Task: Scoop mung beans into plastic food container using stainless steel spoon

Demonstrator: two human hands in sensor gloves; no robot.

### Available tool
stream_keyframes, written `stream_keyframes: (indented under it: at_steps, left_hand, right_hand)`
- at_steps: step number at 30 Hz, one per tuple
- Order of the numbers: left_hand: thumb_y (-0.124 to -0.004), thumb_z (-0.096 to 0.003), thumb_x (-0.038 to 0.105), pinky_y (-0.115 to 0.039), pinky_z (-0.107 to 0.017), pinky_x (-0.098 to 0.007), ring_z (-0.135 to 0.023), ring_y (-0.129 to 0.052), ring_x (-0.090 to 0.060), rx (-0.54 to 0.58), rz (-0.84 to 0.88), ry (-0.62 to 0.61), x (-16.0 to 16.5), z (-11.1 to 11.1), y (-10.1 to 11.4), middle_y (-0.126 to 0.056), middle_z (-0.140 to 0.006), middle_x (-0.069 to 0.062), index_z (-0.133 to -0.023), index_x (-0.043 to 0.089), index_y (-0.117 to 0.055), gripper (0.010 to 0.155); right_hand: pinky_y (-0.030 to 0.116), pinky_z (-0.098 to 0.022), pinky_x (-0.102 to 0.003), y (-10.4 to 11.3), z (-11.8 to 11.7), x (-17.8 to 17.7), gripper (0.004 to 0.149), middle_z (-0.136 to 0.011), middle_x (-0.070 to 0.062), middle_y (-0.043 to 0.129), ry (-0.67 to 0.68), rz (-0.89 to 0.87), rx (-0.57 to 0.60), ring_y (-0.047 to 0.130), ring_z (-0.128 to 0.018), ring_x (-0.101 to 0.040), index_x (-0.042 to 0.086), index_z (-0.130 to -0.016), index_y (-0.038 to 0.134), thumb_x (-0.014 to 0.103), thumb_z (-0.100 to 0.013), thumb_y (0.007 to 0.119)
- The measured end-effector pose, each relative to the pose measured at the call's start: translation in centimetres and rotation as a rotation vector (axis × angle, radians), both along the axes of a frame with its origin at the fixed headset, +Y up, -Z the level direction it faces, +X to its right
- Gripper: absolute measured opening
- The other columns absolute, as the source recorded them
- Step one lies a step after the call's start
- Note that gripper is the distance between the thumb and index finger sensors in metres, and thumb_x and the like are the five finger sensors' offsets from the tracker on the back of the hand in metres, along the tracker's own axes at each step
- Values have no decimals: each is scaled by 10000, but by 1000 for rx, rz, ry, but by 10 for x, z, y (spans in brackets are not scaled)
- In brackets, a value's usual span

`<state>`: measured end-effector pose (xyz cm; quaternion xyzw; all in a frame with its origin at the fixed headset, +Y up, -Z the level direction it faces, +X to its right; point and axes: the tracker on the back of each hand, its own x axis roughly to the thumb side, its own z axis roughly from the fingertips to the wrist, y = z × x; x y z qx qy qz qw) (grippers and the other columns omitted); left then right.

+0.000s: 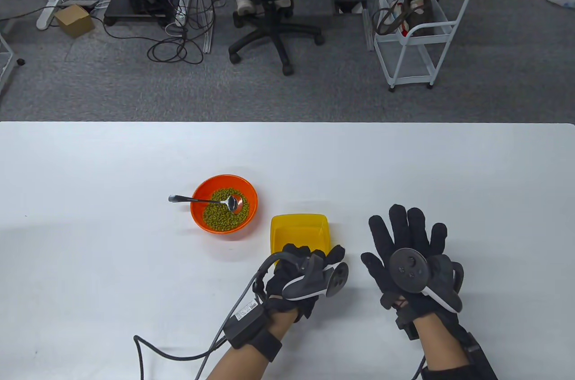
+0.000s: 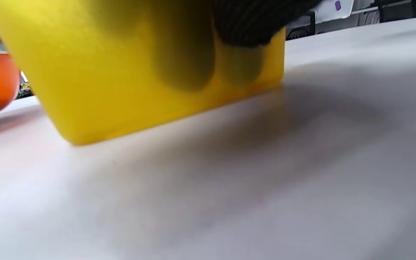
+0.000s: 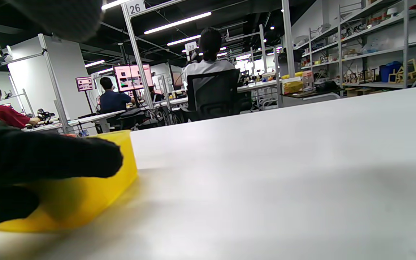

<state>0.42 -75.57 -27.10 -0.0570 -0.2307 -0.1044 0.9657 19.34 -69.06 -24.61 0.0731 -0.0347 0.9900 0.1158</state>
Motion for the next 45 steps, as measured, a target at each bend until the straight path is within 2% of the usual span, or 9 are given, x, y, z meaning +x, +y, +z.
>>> stream_keyframes:
  at_steps: [13, 16, 22, 25, 28, 34, 39, 41, 45]
  left_hand:
    - [-732, -453, 253, -584, -727, -579, -860, -857, -209, -114, 75, 6, -4, -2, -1, -764, -1004, 133, -1021, 489, -362, 718]
    - [-739, -457, 414, -550, -735, -602, -936, -786, -248, -164, 77, 2, -8, -1, 4, -659, -1085, 84, -1034, 492, -320, 718]
    - [-679, -439, 559, -551, -737, -604, -991, -705, -288, -139, 208, 51, -32, -2, 35, -592, -1118, 14, -1055, 483, -313, 721]
    - [-650, -447, 571, -496, -753, -624, -1042, -604, -322, -155, 325, 116, -53, -9, 51, -497, -1150, -15, -1066, 460, -287, 726]
    - [-631, -446, 580, -458, -764, -647, -1082, -531, -344, -55, 325, 189, -82, -21, 69, -439, -1172, -15, -1071, 443, -301, 720]
    - [-625, -457, 548, -458, -768, -659, -1103, -553, -318, 33, 362, 433, -164, -44, 91, -504, -1175, -16, -1061, 415, -460, 640]
    - [-648, -467, 468, -423, -777, -659, -1138, -447, -300, 160, 147, 597, -223, -67, 83, -418, -1201, 29, -1053, 417, -475, 612]
    - [-687, -472, 338, -396, -783, -646, -1139, -385, -285, 121, 103, 634, -237, -78, 75, -363, -1200, 38, -1044, 428, -461, 622]
    - [-725, -466, 309, -359, -787, -642, -1139, -299, -294, 66, -17, 700, -251, -95, 54, -264, -1199, 46, -1049, 456, -348, 710]
  right_hand:
    - [-143, -619, -630, -3, -2, 3, 740, -1098, 76, -115, -6, -19, -30, -117, -1035, -308, 413, -1085, 204, 616, -522, 639]
    - [-143, -620, -630, -2, -2, 5, 740, -1098, 76, -116, -7, -29, -25, -117, -1035, -308, 413, -1085, 203, 615, -522, 639]
    - [-143, -619, -630, -3, -2, 4, 743, -1098, 77, -117, -2, -20, -29, -117, -1035, -308, 412, -1085, 198, 616, -522, 638]
    - [-140, -619, -631, -4, -2, 4, 742, -1098, 74, -117, -1, -17, -29, -116, -1034, -310, 413, -1085, 200, 617, -522, 637]
    - [-139, -619, -631, -3, -1, 5, 741, -1098, 74, -116, -4, -24, -23, -115, -1034, -310, 411, -1086, 201, 617, -524, 636]
    - [-144, -619, -630, -4, -3, 5, 740, -1098, 77, -118, -9, -22, -32, -118, -1035, -307, 415, -1085, 204, 616, -522, 639]
    - [-143, -620, -629, -7, -3, 3, 742, -1097, 77, -118, -5, -10, -41, -119, -1034, -307, 412, -1085, 200, 615, -523, 639]
    - [-142, -619, -630, -8, -3, 2, 743, -1098, 76, -117, -2, -3, -42, -118, -1034, -308, 411, -1086, 197, 616, -524, 638]
    - [-142, -619, -630, -8, -4, 0, 740, -1098, 76, -118, 2, 11, -41, -118, -1034, -309, 415, -1085, 201, 617, -523, 638]
